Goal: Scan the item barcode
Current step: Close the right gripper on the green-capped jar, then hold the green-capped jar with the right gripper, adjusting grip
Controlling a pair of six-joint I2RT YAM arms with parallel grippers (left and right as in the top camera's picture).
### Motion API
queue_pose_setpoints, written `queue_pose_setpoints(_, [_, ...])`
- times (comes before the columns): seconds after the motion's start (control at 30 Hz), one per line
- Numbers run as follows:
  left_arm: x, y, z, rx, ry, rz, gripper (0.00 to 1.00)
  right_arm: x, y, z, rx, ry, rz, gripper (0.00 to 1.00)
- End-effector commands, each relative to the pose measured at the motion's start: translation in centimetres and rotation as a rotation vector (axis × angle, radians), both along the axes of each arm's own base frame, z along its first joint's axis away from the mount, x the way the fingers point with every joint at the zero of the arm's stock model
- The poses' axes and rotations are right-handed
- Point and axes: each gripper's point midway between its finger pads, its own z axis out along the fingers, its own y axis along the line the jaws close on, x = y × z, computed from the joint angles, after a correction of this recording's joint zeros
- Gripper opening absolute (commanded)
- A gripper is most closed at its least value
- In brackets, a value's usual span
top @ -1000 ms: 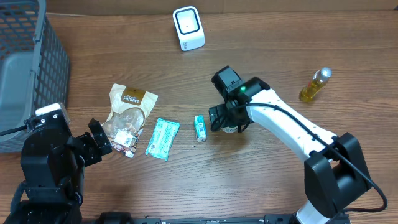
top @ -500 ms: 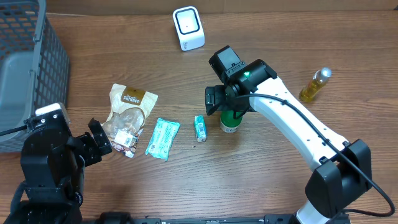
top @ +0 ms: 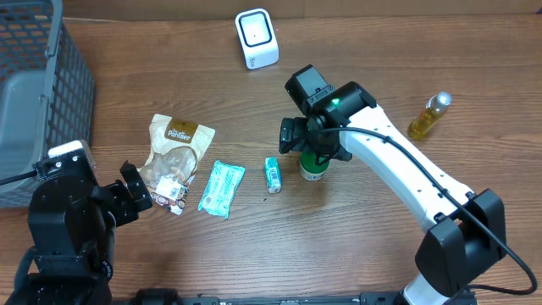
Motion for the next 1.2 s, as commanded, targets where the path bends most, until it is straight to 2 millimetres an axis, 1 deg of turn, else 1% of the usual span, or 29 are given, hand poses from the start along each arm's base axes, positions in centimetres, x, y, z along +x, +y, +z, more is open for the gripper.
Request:
queue_pose_setpoints(0.0, [-0.2, 0.3, 0.3, 0.005, -0.011, 0.015, 1.00, 0.2, -1.3, -0.7, -0.048, -0.010, -0.094, 1.00])
queue_pose_setpoints(0.27, [-0.2, 0.3, 0.3, 0.004, -0.011, 0.015, 0.99, -0.8, -2.1, -2.7, -0.072, 0.025, -0.167, 1.00])
queue_pose_setpoints(0.53, [-0.2, 0.3, 0.3, 0.004, -0.011, 0.015, 0.99, -0.6, -2.0, -5.2, -0.051, 0.005, -0.193, 1.00])
queue_pose_setpoints(0.8, [-0.2, 0.3, 0.3, 0.005, -0.011, 0.015, 1.00, -0.5, -1.9, -7.2, -0.033, -0.018, -0.199, 1.00])
queue_pose_setpoints(0.93, [-0.2, 0.3, 0.3, 0.004, -0.011, 0.015, 0.99, -0.5, -2.2, -8.3, -0.040, -0.035, -0.202, 1.00])
queue_pose_setpoints(1.03, [-0.2, 0.3, 0.3, 0.004, -0.011, 0.015, 1.00, -0.4, -2.5, -9.1, -0.049, -0.051, -0.205, 1.00])
queue_pose_setpoints(1.17, [-0.2, 0.3, 0.3, 0.004, -0.011, 0.015, 1.00, -0.2, -2.6, -9.6, -0.048, -0.073, -0.208, 1.00])
